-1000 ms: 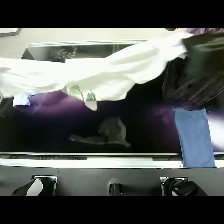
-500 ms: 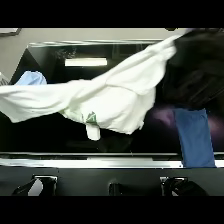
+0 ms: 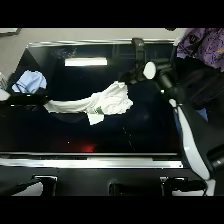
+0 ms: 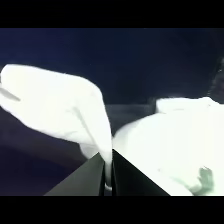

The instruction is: Fold the clothes and pants, and hang the long-sleeved shirts on hangers.

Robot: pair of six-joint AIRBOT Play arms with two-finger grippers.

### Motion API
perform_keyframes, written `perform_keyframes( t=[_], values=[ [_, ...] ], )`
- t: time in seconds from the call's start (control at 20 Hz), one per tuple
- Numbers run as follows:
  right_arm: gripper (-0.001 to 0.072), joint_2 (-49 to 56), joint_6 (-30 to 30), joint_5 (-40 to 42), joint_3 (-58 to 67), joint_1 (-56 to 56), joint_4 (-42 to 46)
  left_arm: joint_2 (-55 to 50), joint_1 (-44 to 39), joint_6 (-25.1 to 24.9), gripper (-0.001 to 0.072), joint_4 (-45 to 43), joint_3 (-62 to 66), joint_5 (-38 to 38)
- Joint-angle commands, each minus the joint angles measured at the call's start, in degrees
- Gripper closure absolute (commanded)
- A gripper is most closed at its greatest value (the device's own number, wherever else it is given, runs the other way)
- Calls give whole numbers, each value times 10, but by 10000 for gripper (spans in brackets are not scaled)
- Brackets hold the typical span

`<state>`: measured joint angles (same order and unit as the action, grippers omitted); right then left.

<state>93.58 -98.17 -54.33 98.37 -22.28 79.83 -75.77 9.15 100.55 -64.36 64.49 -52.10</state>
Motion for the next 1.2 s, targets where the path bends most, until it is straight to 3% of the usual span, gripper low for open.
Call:
perform_keyframes(
  t=[0.0,0.05,0.1,0.15,0.2,0.35,0.45,0.5,0.6,0.75,1.15],
  values=[
    [684,42,0,34,1,0,-25,-75,-24,0,649,-2,18,65],
    [684,40,0,34,1,0,-21,-76,-23,0,640,-2,23,65],
    [685,37,4,32,1,0,-15,-73,-19,0,450,-2,31,59],
    [685,32,8,29,1,0,-7,-70,-13,0,106,-2,45,39],
    [685,26,14,25,1,0,-2,-65,-4,-2,-13,-2,64,8],
    [685,2,15,14,1,0,23,-22,17,-26,-13,-2,70,-69],
    [685,-16,15,9,1,0,32,17,33,7,-13,3,18,-57],
    [685,-22,16,6,1,0,34,37,35,8,-13,31,-25,-37],
    [684,-29,15,-9,1,0,34,50,23,-49,-13,132,-112,-15],
    [683,-29,19,-44,1,0,34,36,-33,-123,-13,246,-199,31],
    [685,-30,40,-75,1,0,33,-77,-208,-126,-13,330,-209,132]
  ],
)
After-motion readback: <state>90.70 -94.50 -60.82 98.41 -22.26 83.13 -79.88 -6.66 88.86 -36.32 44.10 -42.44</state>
